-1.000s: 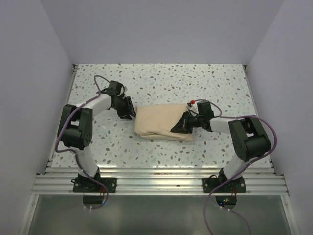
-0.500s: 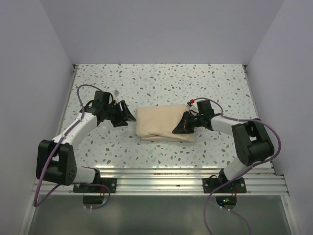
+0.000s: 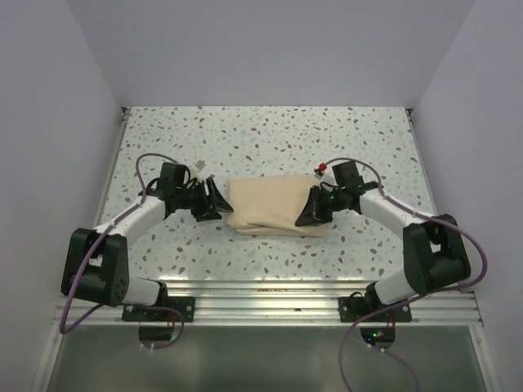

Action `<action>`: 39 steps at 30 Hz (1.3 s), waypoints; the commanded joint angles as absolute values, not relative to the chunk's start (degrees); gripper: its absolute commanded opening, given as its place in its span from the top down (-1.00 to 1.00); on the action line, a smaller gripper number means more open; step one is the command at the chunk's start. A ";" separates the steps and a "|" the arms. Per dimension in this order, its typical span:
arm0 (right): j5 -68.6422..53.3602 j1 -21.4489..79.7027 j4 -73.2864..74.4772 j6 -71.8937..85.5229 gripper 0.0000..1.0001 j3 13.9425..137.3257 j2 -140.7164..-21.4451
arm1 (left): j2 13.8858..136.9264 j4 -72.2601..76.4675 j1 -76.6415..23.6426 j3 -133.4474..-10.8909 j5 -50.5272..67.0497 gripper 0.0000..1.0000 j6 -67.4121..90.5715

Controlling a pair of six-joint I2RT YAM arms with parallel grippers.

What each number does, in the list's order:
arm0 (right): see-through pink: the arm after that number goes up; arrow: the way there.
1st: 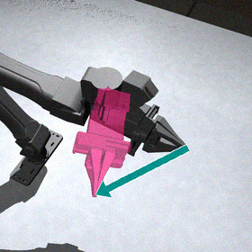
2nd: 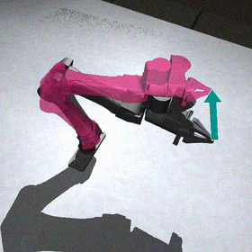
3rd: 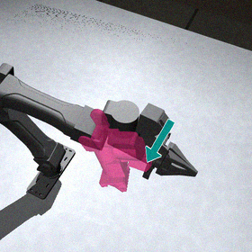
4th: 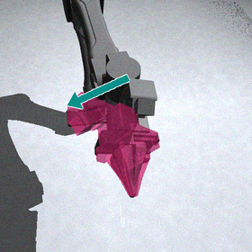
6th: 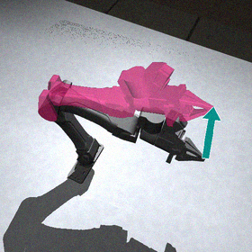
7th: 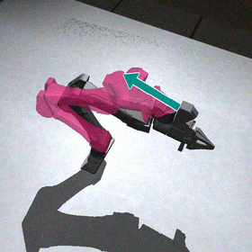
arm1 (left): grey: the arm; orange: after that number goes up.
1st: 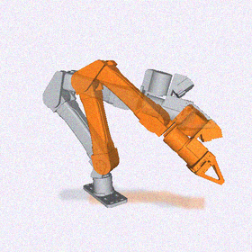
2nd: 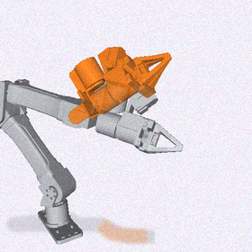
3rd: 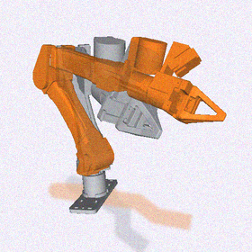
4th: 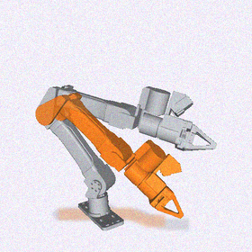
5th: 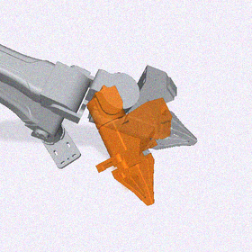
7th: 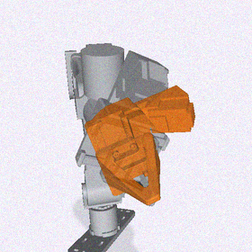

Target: Prepare the surgical pack

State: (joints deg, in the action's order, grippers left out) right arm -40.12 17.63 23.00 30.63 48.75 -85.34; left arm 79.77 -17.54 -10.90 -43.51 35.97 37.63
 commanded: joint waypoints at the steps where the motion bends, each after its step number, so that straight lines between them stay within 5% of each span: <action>1: -41.48 17.93 25.23 28.56 0.81 46.24 -84.02 | 80.24 -12.13 -10.63 -42.72 39.55 -0.21 38.85; 15: -38.32 16.96 16.17 30.94 0.85 40.08 -90.44 | 83.41 -11.69 -10.72 -40.35 41.31 0.31 37.18; 26: -33.85 15.64 12.48 32.25 0.85 40.25 -95.26 | 84.20 -10.99 -11.34 -38.41 43.42 0.19 36.74; 29: -33.31 15.38 10.90 33.22 0.85 40.25 -97.11 | 84.20 -10.55 -11.78 -37.79 43.42 0.37 37.09; 33: -34.28 15.47 9.32 34.63 0.85 39.90 -98.26 | 85.69 -9.67 -11.78 -37.35 44.21 1.00 37.53; 39: -33.58 15.29 10.55 33.93 0.85 41.48 -98.61 | 86.13 -17.74 -11.60 -38.75 36.66 1.00 34.55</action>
State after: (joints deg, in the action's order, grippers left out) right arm -42.94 15.99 11.07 33.61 41.25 -95.64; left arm 85.38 -12.62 -11.70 -37.87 42.59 37.76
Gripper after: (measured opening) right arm 0.076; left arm 0.018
